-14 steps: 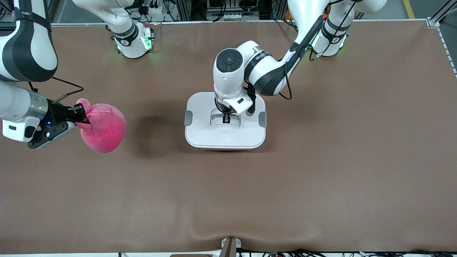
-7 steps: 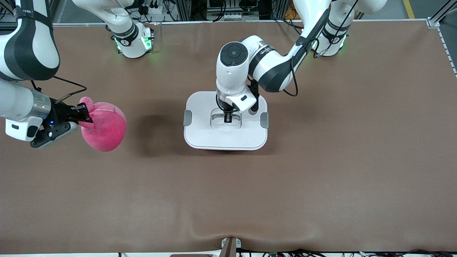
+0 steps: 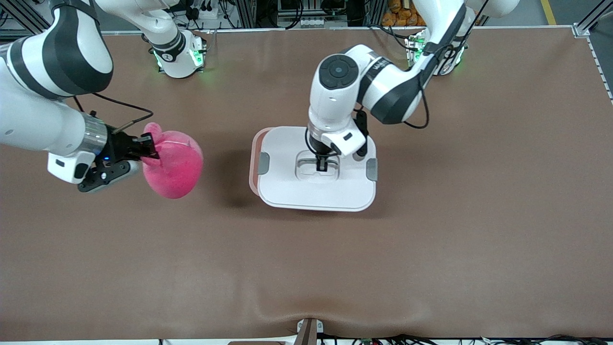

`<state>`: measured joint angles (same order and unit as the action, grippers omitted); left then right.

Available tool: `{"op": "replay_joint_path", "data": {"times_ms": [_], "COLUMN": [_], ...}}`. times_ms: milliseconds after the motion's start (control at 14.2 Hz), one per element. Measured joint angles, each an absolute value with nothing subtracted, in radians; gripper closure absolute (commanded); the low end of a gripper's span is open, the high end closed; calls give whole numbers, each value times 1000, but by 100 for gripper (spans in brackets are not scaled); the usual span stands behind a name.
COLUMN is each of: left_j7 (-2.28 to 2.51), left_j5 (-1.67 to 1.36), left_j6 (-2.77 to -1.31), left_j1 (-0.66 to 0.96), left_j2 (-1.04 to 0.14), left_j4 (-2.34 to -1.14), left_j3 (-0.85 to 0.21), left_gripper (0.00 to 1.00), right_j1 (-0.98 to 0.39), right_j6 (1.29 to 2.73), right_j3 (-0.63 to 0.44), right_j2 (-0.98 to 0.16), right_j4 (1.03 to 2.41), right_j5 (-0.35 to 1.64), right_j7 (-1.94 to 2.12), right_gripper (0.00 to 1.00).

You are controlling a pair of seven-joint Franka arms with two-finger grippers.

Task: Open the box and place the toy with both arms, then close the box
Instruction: 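Lift the lid off with the left gripper while the right gripper carries the toy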

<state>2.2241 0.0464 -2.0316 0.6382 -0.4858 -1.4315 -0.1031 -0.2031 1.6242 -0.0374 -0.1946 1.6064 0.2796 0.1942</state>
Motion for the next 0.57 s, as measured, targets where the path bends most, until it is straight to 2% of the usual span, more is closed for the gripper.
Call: {"op": "replay_joint_path", "data": {"times_ms": [283,565], "left_j7": [2105,1987], "left_j5": [46,46], "left_j6": [-2025,-2001], "left_j1": [544,458], "left_j2": [-456,-429], "left_j4": [-1431,-1431], "left_j3": [-102,-103], "left_gripper": [100,100], "right_j1": [-298,-409], "right_j6": [1635,1637], "right_j3": [-36,-36], "right_j2": [-228,-281], "right_j4": [1584,1520], "right_j5": [372,378], "right_j7": [37,-69], "right_gripper": [100,100]}}
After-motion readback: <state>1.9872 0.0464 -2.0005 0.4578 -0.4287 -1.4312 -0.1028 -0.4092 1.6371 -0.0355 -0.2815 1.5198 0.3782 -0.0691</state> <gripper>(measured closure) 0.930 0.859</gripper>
